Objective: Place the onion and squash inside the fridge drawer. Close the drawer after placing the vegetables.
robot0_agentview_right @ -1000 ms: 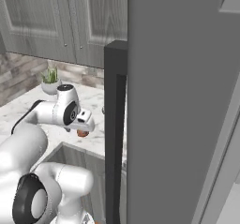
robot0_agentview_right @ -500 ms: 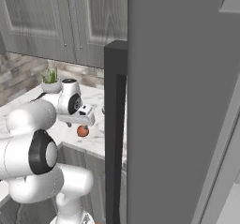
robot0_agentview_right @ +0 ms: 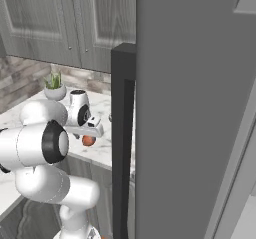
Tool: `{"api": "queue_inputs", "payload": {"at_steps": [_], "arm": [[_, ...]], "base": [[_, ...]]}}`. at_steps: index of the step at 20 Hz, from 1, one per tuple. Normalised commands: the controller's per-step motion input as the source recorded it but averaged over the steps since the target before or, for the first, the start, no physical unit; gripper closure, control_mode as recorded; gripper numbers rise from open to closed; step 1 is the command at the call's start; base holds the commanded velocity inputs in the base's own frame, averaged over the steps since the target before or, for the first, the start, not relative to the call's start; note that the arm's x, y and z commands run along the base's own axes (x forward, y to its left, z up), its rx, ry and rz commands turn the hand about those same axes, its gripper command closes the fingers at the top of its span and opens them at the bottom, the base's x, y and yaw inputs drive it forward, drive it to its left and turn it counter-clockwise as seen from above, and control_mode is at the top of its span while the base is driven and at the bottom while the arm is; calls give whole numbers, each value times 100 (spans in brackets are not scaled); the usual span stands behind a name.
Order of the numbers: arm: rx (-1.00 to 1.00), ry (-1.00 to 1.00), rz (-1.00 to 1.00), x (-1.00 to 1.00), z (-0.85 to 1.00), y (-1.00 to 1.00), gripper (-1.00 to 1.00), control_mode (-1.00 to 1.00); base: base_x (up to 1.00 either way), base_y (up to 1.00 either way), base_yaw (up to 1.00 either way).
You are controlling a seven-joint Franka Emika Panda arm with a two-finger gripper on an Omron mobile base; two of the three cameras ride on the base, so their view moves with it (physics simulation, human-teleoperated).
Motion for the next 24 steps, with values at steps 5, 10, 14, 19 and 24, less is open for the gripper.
{"api": "queue_inputs", "payload": {"at_steps": [5, 10, 14, 19, 24], "arm": [[0, 0, 0, 31, -24, 4, -100, -100], [0, 0, 0, 16, -12, 1, -100, -100], [0, 0, 0, 12, -16, 0, -100, -100], [0, 0, 0, 1, -13, 0, -100, -100], [0, 0, 0, -38, -20, 0, -100, -100]], "base": [[0, 0, 0], [0, 0, 0], [0, 0, 0], [0, 0, 0], [0, 0, 0]]}}
